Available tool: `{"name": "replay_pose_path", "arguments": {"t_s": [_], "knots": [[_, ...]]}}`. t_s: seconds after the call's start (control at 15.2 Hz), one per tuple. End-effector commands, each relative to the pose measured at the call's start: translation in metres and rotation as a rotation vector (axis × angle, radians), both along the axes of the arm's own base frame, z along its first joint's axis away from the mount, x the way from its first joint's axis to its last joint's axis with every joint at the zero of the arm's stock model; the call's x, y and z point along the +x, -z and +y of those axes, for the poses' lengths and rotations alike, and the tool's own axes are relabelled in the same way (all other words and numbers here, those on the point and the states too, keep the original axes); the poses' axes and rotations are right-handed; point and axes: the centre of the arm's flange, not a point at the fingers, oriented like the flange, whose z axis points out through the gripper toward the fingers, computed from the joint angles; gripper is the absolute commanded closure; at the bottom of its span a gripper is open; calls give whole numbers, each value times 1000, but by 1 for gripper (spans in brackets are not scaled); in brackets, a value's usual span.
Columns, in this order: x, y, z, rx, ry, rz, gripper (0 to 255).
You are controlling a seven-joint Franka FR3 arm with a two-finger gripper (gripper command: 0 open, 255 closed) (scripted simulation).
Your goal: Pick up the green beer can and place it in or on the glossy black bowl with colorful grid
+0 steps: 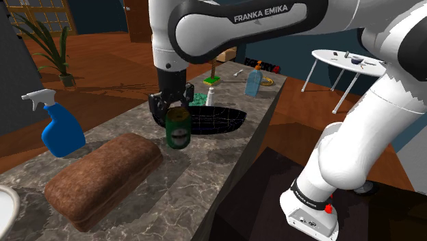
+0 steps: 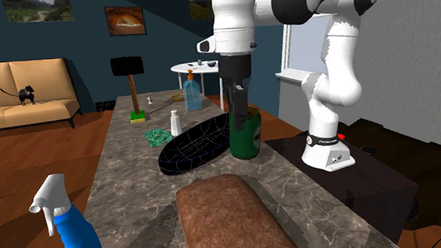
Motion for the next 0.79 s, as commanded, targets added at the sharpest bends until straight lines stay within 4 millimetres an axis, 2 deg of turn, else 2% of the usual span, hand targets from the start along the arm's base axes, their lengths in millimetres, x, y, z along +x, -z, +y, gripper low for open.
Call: {"name": "replay_pose_path", "arguments": {"t_s": [0.0, 0.73], "knots": [[-1, -12, 0, 0, 0, 0, 255], [-1, -66, 0, 0, 0, 0, 255]]}}
